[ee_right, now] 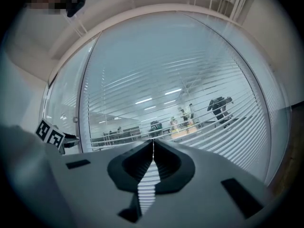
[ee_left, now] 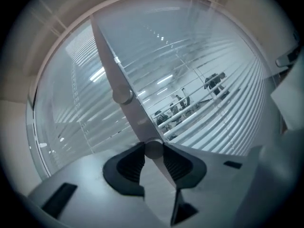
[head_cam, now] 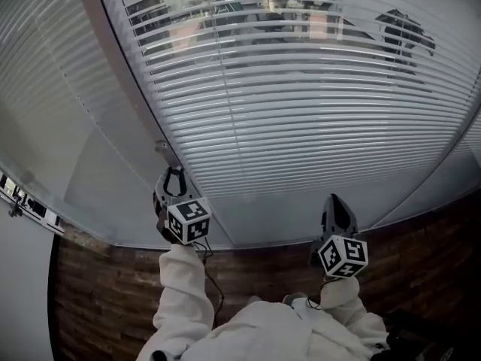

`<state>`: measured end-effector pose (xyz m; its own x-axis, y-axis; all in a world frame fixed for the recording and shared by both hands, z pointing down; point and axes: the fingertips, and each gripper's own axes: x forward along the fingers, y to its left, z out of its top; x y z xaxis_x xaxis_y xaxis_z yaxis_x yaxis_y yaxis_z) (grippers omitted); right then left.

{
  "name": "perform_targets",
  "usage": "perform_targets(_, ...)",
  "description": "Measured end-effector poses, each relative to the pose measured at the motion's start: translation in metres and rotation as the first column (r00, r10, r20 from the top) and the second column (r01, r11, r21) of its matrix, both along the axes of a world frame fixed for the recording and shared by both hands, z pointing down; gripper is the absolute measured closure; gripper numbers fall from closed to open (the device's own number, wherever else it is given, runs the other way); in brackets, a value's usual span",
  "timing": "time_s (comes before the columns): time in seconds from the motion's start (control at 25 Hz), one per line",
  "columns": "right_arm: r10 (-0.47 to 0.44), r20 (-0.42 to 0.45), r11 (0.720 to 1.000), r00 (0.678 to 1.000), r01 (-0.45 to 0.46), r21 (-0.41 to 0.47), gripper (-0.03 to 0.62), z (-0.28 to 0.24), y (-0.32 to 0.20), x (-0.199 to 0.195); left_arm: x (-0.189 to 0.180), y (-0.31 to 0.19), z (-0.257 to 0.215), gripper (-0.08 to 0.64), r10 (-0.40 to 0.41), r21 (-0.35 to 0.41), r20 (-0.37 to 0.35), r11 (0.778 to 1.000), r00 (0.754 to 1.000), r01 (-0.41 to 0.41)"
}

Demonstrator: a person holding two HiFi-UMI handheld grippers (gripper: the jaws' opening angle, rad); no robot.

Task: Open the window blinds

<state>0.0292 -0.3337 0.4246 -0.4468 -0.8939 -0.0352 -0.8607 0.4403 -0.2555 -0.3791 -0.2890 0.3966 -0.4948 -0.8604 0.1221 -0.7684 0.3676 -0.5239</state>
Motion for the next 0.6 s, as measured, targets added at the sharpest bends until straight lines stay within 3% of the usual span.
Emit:
perform_targets(0.16, -0.004, 0.001, 1.0, 1.0, 0.004, 0.005, 0.58, 0.008, 0.003, 0.005, 0.005, 0.004, 0.007, 0.436, -0.009, 0.035, -0.068, 0.999, 0.998, 0.011)
perform_targets(0.4, -0.019, -0.015, 1.0, 1.0, 0.019, 0.004, 0.58, 0.0, 0.001, -0.007, -0.001, 0.002, 0.001, 0.436, -0.017, 0.054, 0.014, 0.998, 1.0, 0.016)
perform_targets(0.48, -0.023, -0.022, 1.0, 0.999, 0.023, 0.003, 0.58, 0.0, 0.002, -0.009, 0.002, 0.013, 0.0, 0.436, -0.068, 0.102, 0.045, 0.993, 0.997, 0.063)
perform_targets(0.6, -0.03, -0.036, 1.0, 0.999, 0.03, -0.007, 0.58, 0.007, 0.004, -0.011, 0.032, 0.044, -0.009, 0.436, -0.111, 0.255, 0.034, 0.962, 0.993, 0.099)
